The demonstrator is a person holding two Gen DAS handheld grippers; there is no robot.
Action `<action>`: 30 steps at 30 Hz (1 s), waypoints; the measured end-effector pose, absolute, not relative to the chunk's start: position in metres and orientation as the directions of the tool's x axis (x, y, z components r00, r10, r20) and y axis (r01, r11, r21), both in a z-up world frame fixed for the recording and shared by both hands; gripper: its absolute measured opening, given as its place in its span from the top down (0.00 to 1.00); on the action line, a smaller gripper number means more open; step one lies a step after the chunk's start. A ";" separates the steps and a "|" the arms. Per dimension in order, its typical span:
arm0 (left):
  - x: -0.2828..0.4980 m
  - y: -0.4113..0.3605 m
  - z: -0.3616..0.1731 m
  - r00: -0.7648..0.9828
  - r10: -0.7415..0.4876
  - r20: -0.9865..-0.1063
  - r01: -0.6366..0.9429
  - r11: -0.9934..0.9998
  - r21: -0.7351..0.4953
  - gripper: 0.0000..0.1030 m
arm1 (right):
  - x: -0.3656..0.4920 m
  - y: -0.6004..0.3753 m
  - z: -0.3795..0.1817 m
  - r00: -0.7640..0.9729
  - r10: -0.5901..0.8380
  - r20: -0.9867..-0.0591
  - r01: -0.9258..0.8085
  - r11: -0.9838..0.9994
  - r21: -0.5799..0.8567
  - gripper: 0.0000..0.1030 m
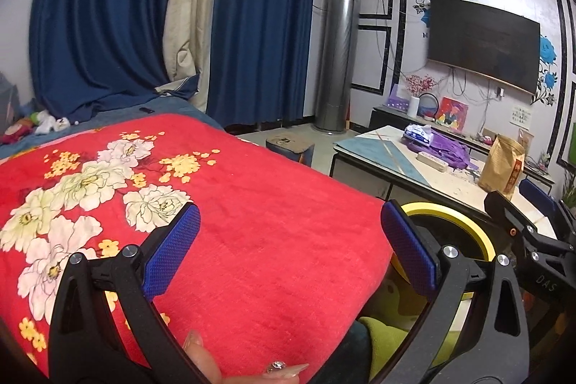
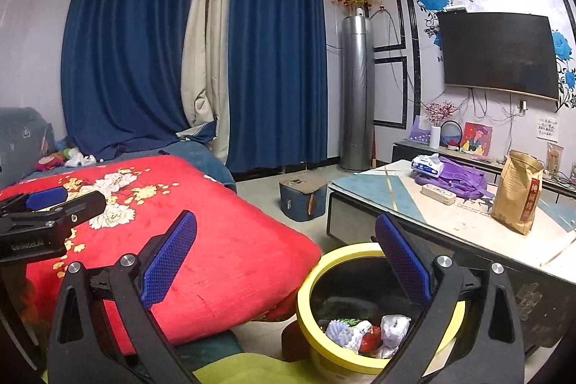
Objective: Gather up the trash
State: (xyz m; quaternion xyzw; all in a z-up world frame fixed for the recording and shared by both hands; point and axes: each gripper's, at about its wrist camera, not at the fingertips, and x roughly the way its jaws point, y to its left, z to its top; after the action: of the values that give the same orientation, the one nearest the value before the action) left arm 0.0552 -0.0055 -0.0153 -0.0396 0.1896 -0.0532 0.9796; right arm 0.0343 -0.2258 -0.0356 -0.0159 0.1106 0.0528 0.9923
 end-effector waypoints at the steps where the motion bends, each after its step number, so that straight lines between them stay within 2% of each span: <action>1: 0.055 -0.005 -0.016 0.922 -0.118 -0.368 0.088 0.991 -0.098 0.10 | 0.035 -0.226 -0.036 0.970 0.102 -0.223 -0.109 0.994 -0.018 0.06; 30: 0.055 -0.007 -0.017 0.924 -0.124 -0.362 0.101 0.991 -0.083 0.10 | 0.039 -0.223 -0.040 0.962 0.111 -0.251 -0.117 0.993 -0.007 0.06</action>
State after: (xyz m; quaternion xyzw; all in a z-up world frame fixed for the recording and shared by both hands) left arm 0.0547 -0.0072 -0.0175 -0.0313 0.1863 -0.0573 0.9803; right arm 0.0391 -0.2226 -0.0401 -0.0108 0.1260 0.0576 0.9903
